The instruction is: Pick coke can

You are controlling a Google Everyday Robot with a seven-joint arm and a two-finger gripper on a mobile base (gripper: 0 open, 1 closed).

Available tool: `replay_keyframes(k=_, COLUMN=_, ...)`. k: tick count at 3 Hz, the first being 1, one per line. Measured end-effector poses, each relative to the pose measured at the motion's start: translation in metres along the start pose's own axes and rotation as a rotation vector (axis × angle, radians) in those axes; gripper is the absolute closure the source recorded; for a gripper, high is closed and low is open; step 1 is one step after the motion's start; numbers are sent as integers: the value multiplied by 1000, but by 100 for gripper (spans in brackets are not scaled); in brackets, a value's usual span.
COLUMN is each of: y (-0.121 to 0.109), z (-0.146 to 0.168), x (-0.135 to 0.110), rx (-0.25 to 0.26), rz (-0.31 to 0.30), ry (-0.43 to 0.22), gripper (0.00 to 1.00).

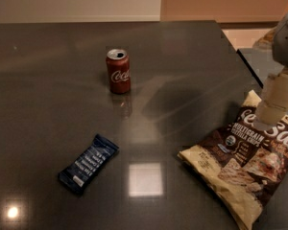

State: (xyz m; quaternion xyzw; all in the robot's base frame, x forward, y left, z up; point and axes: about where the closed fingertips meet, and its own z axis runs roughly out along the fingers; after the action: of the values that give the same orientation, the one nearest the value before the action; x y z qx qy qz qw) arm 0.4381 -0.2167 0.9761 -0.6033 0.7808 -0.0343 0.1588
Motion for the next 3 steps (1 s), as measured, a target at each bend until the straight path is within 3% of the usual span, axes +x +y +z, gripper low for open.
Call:
replay_keyframes(k=1, y=0, z=0, x=0, rx=2, rz=0, ry=-1, gripper=0)
replay_keyframes(k=3, y=-26, z=30, x=-48, rx=17, rz=-13, ry=-143, gripper=0)
